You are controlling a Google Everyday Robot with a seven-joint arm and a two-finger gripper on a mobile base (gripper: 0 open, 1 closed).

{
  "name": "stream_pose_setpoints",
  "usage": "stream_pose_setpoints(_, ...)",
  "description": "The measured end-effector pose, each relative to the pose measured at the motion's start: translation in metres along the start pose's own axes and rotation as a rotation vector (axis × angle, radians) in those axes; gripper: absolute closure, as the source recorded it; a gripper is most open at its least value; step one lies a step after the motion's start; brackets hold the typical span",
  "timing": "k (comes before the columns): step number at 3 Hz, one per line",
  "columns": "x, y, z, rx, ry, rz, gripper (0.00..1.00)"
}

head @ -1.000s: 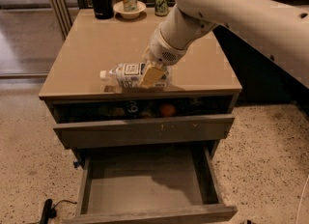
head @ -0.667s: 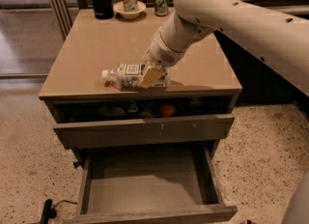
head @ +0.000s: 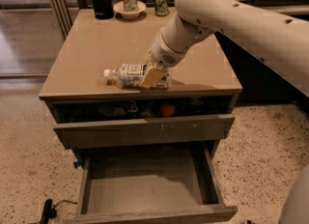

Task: Pick blue plastic bottle from middle drawer and place on counter

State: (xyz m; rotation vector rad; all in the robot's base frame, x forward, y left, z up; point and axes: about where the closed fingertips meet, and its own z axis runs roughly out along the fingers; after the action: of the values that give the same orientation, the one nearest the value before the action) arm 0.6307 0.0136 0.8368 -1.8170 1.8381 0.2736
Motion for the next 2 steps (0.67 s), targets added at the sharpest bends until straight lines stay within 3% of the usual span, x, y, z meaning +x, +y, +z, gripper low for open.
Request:
stream_pose_setpoints(1, 0.0004, -0.0004, 0.0003, 0.0, 0.0, 0.003, 0.83)
stream_pose_setpoints(2, 0.0004, -0.0004, 0.0003, 0.0, 0.0, 0.003, 0.59)
